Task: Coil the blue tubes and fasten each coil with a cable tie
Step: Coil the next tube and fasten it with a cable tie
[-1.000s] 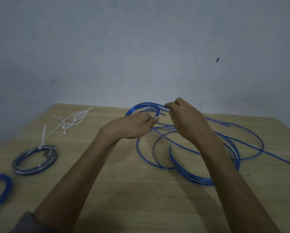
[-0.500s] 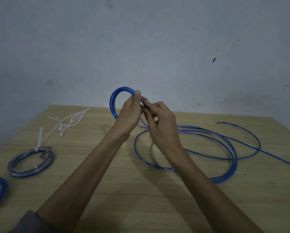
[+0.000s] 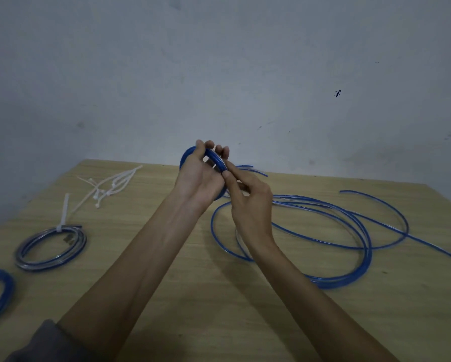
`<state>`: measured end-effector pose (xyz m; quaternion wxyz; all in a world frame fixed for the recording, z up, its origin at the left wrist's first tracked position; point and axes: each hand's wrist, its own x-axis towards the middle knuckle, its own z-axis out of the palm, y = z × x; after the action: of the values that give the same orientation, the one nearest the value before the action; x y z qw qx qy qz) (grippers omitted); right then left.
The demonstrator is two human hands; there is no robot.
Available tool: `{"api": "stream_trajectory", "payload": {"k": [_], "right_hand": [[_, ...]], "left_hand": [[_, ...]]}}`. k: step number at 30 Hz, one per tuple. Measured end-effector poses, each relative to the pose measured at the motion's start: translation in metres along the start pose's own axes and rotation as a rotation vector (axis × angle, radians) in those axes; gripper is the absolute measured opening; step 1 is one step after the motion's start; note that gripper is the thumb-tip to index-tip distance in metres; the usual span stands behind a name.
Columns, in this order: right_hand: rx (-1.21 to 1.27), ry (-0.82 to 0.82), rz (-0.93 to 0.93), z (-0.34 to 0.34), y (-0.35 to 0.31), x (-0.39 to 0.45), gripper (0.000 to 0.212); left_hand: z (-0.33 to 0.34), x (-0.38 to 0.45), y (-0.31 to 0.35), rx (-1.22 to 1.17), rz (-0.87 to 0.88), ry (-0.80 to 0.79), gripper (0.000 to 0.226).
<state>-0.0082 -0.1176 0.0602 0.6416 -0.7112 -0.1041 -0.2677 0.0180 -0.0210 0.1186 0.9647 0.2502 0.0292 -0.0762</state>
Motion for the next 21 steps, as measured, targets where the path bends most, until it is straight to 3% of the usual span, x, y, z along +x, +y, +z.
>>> {"api": "stream_trajectory", "payload": {"k": [7, 13, 18, 21], "right_hand": [[0.134, -0.003, 0.073, 0.004, 0.010, -0.004, 0.028], [0.021, -0.041, 0.020, 0.000, 0.011, 0.001, 0.025], [-0.073, -0.020, 0.035, -0.012, 0.017, 0.013, 0.029], [-0.073, -0.047, 0.061, -0.026, 0.019, 0.026, 0.027]], "left_hand": [[-0.002, 0.000, -0.002, -0.003, 0.014, -0.060, 0.035], [-0.007, 0.005, -0.004, 0.006, 0.039, -0.078, 0.031], [-0.015, 0.012, -0.004, 0.214, -0.032, -0.011, 0.032], [-0.012, 0.001, 0.005, 0.552, -0.157, -0.090, 0.039]]}}
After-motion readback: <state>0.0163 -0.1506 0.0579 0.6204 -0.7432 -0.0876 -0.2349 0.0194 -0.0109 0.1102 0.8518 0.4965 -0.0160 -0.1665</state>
